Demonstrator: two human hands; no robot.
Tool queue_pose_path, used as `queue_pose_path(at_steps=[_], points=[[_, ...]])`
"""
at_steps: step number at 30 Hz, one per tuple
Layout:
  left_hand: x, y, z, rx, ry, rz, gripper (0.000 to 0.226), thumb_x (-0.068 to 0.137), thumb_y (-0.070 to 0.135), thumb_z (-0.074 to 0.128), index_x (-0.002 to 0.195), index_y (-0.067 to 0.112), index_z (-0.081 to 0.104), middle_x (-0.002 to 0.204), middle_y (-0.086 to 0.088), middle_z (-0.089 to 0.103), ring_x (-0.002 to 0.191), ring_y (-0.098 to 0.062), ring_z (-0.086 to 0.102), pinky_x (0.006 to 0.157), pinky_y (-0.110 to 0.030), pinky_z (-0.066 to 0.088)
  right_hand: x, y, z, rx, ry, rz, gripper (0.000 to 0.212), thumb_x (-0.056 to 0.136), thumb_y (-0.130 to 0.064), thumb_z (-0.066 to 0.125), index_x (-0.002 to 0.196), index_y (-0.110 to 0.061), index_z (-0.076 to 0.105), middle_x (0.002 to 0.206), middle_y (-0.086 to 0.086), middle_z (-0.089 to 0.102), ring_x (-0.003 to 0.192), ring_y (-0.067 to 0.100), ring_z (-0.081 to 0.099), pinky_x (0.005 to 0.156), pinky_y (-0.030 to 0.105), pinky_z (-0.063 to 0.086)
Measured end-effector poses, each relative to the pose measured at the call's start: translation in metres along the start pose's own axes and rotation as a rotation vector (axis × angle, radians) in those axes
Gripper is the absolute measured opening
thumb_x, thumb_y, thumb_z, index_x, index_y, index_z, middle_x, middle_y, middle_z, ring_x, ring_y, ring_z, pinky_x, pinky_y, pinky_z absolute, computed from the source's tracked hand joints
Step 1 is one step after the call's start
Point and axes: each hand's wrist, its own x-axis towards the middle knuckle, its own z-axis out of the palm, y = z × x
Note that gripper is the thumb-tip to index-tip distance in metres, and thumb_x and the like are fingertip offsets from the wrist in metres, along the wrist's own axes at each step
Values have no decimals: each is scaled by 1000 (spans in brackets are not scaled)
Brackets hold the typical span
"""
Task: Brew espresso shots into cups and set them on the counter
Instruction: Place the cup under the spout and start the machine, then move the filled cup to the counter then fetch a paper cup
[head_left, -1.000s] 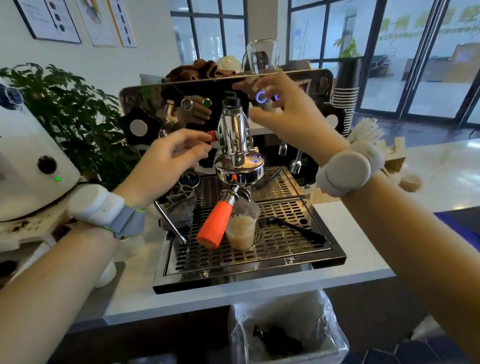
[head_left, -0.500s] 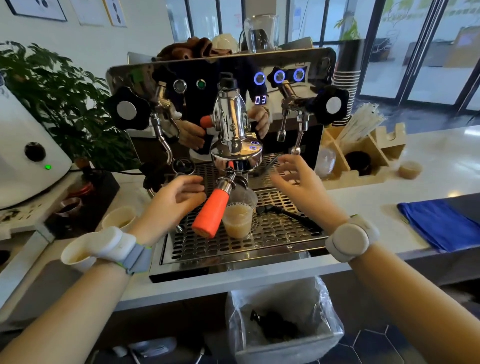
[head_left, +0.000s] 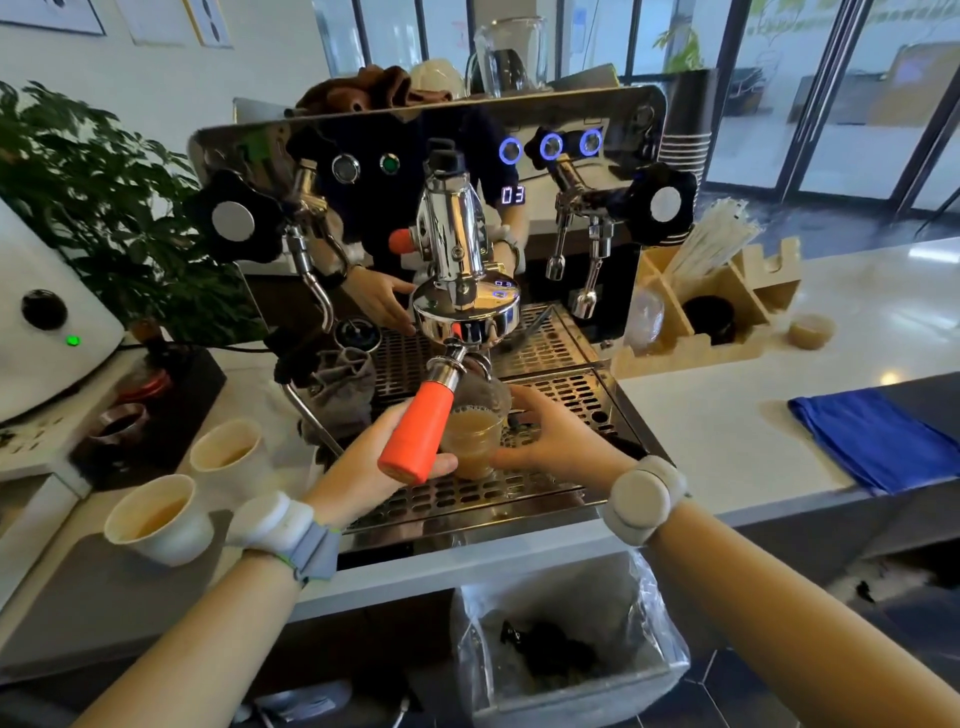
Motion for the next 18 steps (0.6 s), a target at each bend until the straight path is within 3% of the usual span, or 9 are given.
queue_pose_path(at_steps=[3, 6, 9, 12, 14, 16, 18], points=[[3, -2, 6, -21, 20, -29, 101, 49, 67, 80, 137, 33, 45, 123, 21, 56, 101, 18, 51, 84, -15, 40, 1, -1, 8, 67, -10, -11, 95, 59, -54, 79, 139, -35, 33, 140, -10, 46, 120, 5, 41, 98, 30, 39], [6, -2, 11, -34, -1, -20, 107, 47, 73, 77, 139, 33, 42, 129, 17, 55, 112, 9, 50, 95, -26, 40, 2, 1, 14, 111, 1, -13, 89, 63, -47, 80, 138, -37, 33, 133, -14, 48, 120, 7, 43, 99, 31, 41], [8, -2, 15, -111, -17, 17, 98, 49, 70, 79, 134, 36, 46, 127, 17, 58, 112, 9, 53, 92, -19, 37, 3, 4, 21, 158, 27, -19, 78, 71, -33, 79, 135, -37, 35, 121, -18, 49, 116, 7, 46, 92, 27, 42], [8, -2, 18, -131, -3, -2, 75, 47, 70, 79, 114, 59, 48, 114, 30, 61, 104, 16, 55, 84, -15, 38, 2, 6, 25, 195, 45, -15, 74, 73, -28, 78, 134, -37, 36, 115, -20, 52, 112, 4, 48, 95, 32, 44], [8, -2, 17, -136, -11, 4, 64, 49, 69, 79, 105, 70, 49, 107, 41, 60, 100, 20, 54, 81, -13, 37, 1, 5, 25, 208, 55, -14, 74, 74, -26, 78, 134, -38, 36, 109, -24, 51, 103, -2, 49, 91, 26, 45], [8, 1, 18, -138, -18, 18, 64, 47, 71, 78, 105, 66, 50, 104, 42, 60, 97, 21, 55, 78, -10, 37, -1, 2, 24, 209, 54, -21, 71, 75, -25, 77, 130, -41, 36, 106, -28, 50, 98, -6, 49, 82, 16, 43], [7, 2, 18, -159, 7, 25, 75, 43, 75, 77, 110, 53, 51, 106, 31, 63, 97, 17, 56, 78, -11, 36, -3, -3, 23, 197, 58, -32, 71, 75, -26, 77, 131, -41, 36, 107, -29, 49, 99, -6, 48, 77, 12, 42]])
